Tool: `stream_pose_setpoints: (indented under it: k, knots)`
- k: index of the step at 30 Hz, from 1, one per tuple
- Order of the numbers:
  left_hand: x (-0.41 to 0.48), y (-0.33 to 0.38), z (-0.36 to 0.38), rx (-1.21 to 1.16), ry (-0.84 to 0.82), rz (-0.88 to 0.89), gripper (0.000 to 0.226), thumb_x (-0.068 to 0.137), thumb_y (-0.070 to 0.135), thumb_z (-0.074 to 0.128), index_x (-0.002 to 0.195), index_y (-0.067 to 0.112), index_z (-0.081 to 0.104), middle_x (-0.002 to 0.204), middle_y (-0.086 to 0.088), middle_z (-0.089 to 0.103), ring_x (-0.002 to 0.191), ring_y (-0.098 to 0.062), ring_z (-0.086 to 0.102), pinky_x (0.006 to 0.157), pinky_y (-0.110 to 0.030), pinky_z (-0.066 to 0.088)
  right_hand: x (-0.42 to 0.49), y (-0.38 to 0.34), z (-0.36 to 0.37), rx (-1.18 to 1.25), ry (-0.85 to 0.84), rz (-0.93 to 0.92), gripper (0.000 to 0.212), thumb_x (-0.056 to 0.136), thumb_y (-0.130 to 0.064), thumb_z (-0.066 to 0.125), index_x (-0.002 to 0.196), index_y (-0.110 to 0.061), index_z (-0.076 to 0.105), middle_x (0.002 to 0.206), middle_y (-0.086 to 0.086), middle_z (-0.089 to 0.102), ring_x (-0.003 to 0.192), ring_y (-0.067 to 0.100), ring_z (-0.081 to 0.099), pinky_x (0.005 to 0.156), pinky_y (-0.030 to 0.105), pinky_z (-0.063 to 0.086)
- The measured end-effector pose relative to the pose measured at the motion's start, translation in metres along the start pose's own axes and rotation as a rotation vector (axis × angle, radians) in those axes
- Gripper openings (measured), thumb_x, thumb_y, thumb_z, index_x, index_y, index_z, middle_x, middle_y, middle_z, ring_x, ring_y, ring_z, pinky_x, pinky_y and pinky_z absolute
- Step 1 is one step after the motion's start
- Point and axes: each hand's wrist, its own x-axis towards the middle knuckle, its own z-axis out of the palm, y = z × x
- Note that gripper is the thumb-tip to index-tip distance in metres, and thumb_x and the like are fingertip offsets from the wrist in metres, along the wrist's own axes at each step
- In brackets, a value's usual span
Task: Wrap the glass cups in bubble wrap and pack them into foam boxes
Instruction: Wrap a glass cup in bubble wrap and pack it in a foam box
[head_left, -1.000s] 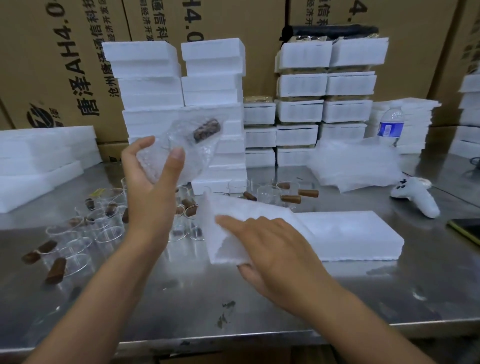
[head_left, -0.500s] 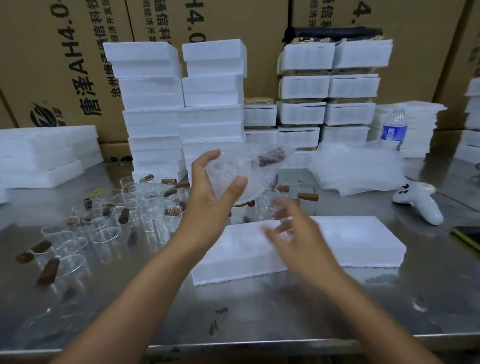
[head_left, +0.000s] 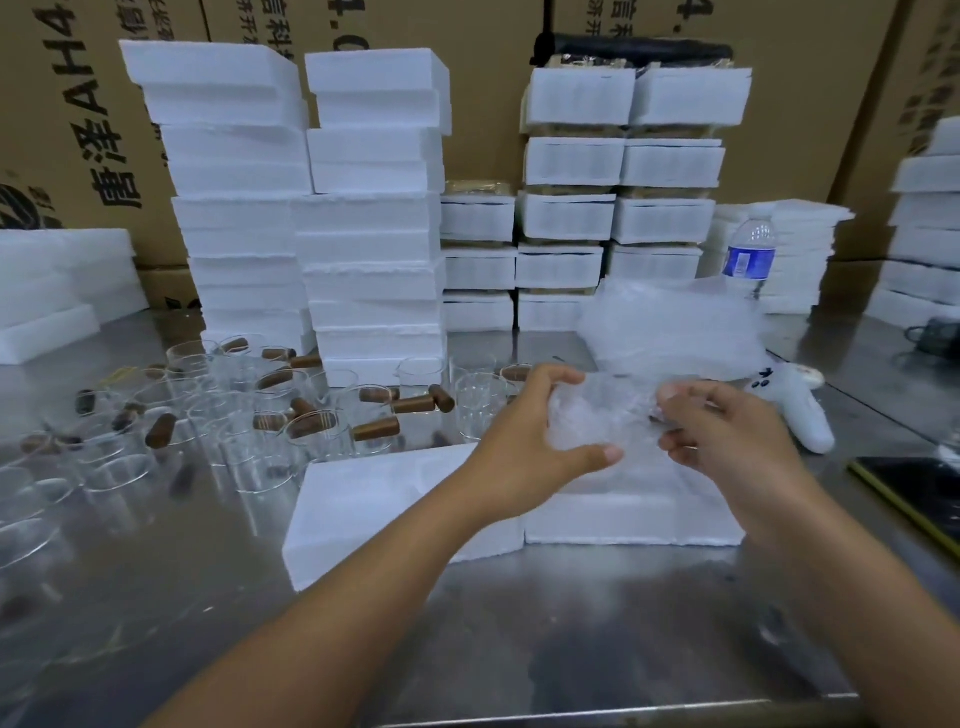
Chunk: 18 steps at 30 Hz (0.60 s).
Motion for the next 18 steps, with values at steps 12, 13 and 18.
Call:
stream_pose_setpoints:
  k: [12, 13, 18]
  knots:
    - [0.001, -0.019, -0.005, 0.265, -0.099, -0.057, 0.054, 0.073, 0.053, 0.072, 0.111, 0.042, 0.035, 0.119, 0.013, 0.048, 0.103, -0.008, 0.048, 0.073, -0.017, 0.038, 0.019, 0.033, -0.007, -0.48, -0.01, -0.221, 0.015, 0.078, -0.035, 0.071, 0.075, -0.023, 0.064, 0.057, -0.001, 0.056, 0.05, 0.009, 0.047, 0.049, 0.023, 0.032]
    - [-0.001, -0.019, -0.008, 0.27, -0.11, -0.07, 0.054, 0.073, 0.053, 0.072, 0.111, 0.042, 0.036, 0.12, 0.013, 0.048, 0.103, -0.007, 0.048, 0.073, -0.017, 0.039, 0.019, 0.036, -0.005, -0.487, -0.028, -0.216, 0.016, 0.078, -0.035, 0.071, 0.074, -0.022, 0.064, 0.056, -0.001, 0.054, 0.05, 0.01, 0.045, 0.05, 0.023, 0.031]
    - [-0.01, -0.023, -0.019, 0.323, -0.151, -0.093, 0.048, 0.078, 0.053, 0.067, 0.113, 0.043, 0.036, 0.124, 0.017, 0.04, 0.106, -0.005, 0.043, 0.076, -0.012, 0.035, 0.014, 0.04, 0.007, -0.538, -0.057, -0.224, 0.018, 0.08, -0.038, 0.069, 0.072, -0.024, 0.061, 0.06, -0.001, 0.057, 0.051, 0.009, 0.045, 0.049, 0.024, 0.031]
